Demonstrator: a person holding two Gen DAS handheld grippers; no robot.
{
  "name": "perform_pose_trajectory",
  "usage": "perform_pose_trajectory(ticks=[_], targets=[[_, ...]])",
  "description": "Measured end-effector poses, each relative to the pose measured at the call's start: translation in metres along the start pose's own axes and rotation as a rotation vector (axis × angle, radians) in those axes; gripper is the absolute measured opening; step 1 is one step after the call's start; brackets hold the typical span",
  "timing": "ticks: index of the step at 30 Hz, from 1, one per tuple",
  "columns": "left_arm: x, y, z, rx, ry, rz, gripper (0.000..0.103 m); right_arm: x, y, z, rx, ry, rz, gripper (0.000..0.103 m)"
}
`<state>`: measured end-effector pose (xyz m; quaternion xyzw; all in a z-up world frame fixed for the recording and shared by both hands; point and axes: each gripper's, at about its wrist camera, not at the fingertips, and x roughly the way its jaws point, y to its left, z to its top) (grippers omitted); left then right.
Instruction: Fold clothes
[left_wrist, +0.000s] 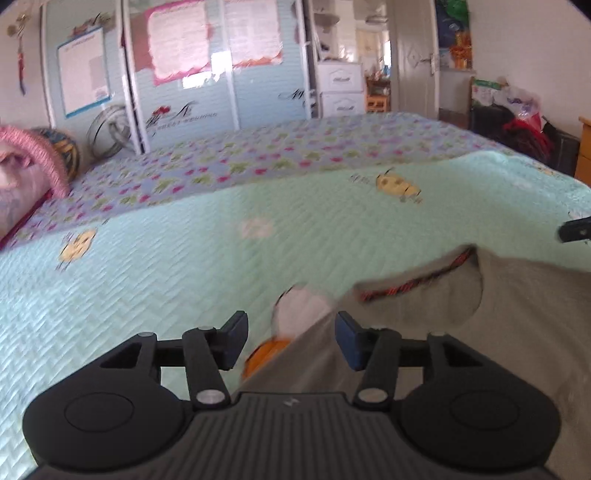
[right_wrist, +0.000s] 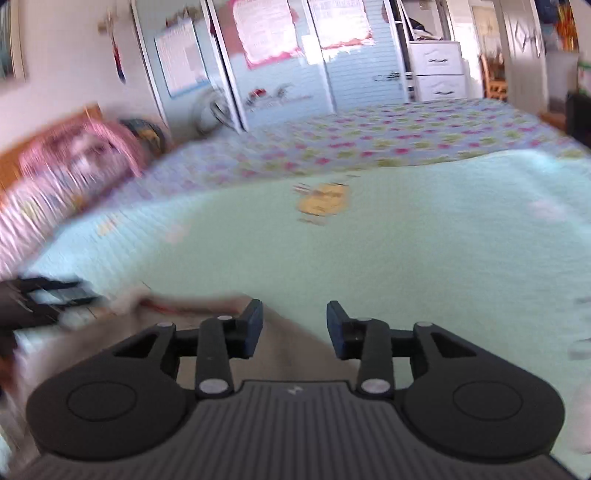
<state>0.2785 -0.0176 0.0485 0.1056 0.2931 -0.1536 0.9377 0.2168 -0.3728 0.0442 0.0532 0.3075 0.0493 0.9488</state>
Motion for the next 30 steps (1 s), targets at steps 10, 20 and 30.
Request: perform_pose_trajectory(ticks=[10,20,30], targets=[[-0.016,0.045,-0.058,-0.029,0.147,0.118,0.048,-0.041,-0.029,-0.070,-0.036,0.145,-0.179,0.023],[-0.081,0.087,-0.049,-0.036,0.138,0.537,0.006,-0.048,-0.053,-0.046,0.092,0.089,-0.452,0.008],[-0.286,0.037,-0.146,-0.162,0.084,0.100,0.057,-0.260,-0.039,-0.174,0.461,0.068,0.064,0.048]])
